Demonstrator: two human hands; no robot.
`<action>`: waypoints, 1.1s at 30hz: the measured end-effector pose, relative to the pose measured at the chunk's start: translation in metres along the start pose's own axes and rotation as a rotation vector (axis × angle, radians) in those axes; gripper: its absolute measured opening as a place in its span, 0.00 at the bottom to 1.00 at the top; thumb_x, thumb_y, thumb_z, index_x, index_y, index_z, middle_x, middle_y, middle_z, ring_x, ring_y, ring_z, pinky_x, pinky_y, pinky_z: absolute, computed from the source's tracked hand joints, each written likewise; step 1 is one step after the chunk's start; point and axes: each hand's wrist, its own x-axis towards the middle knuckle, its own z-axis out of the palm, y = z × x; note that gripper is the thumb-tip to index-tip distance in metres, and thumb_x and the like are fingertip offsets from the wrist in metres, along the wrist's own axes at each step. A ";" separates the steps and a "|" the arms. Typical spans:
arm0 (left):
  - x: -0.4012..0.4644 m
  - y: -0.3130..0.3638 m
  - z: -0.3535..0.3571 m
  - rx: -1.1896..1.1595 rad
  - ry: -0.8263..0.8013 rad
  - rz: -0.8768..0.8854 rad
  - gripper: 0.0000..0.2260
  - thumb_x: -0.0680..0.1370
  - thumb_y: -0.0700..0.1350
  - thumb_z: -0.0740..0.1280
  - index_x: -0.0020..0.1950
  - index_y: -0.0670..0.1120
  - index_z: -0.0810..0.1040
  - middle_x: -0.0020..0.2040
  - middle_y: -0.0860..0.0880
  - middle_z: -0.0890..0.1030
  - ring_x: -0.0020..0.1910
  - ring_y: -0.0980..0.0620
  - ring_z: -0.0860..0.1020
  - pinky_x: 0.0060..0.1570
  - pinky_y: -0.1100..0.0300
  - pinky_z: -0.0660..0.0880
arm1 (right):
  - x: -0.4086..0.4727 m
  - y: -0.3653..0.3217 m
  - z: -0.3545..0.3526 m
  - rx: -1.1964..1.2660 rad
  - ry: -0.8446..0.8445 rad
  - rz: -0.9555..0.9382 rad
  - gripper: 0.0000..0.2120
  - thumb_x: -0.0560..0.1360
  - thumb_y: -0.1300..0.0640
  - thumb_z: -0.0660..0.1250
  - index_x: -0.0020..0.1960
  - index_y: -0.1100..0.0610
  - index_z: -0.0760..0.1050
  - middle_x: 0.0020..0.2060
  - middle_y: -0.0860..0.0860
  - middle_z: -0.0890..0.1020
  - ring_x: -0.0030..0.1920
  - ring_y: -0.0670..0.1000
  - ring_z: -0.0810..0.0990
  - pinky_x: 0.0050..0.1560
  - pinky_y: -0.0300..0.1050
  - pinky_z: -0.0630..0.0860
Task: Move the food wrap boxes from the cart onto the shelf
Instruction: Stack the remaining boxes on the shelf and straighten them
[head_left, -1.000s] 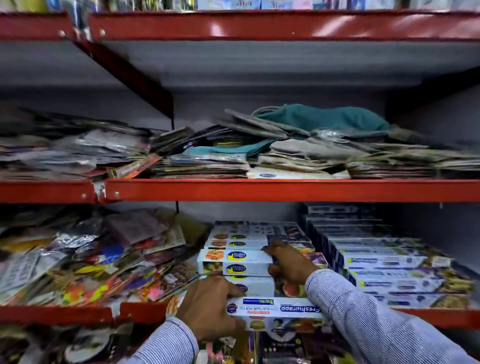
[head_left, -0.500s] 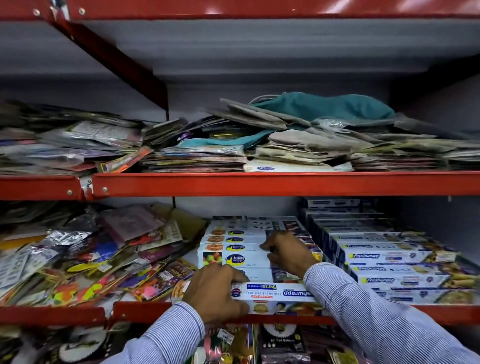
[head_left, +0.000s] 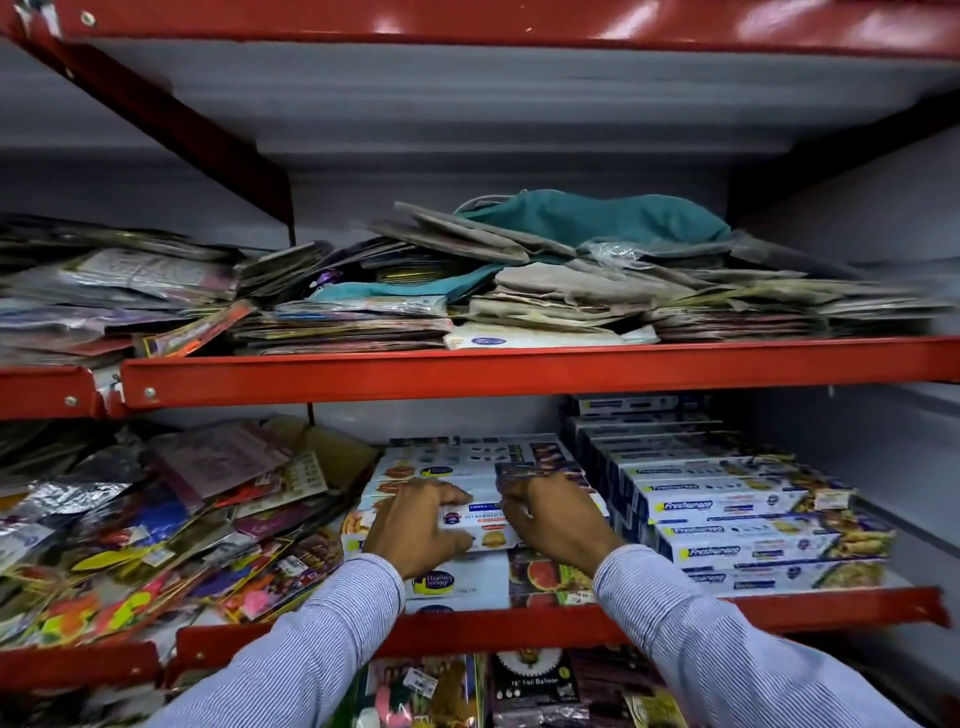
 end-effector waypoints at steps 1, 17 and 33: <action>-0.001 -0.001 0.005 0.007 0.001 0.015 0.23 0.66 0.53 0.75 0.60 0.53 0.81 0.61 0.52 0.80 0.62 0.49 0.74 0.60 0.54 0.73 | -0.006 0.000 0.003 -0.015 -0.010 -0.016 0.15 0.76 0.47 0.59 0.55 0.53 0.78 0.49 0.56 0.86 0.49 0.60 0.83 0.40 0.46 0.75; -0.011 -0.005 0.036 0.093 0.113 0.173 0.16 0.77 0.52 0.68 0.65 0.54 0.78 0.60 0.55 0.79 0.62 0.52 0.70 0.60 0.50 0.70 | -0.018 0.020 0.014 0.036 -0.147 -0.032 0.26 0.76 0.63 0.65 0.72 0.51 0.67 0.72 0.50 0.72 0.69 0.51 0.72 0.70 0.47 0.69; -0.029 -0.027 0.048 0.269 0.212 0.218 0.22 0.81 0.56 0.54 0.74 0.52 0.65 0.76 0.50 0.66 0.76 0.47 0.59 0.72 0.42 0.53 | -0.039 0.022 0.026 -0.162 0.043 -0.137 0.24 0.81 0.52 0.53 0.76 0.52 0.56 0.77 0.50 0.60 0.78 0.50 0.54 0.77 0.52 0.52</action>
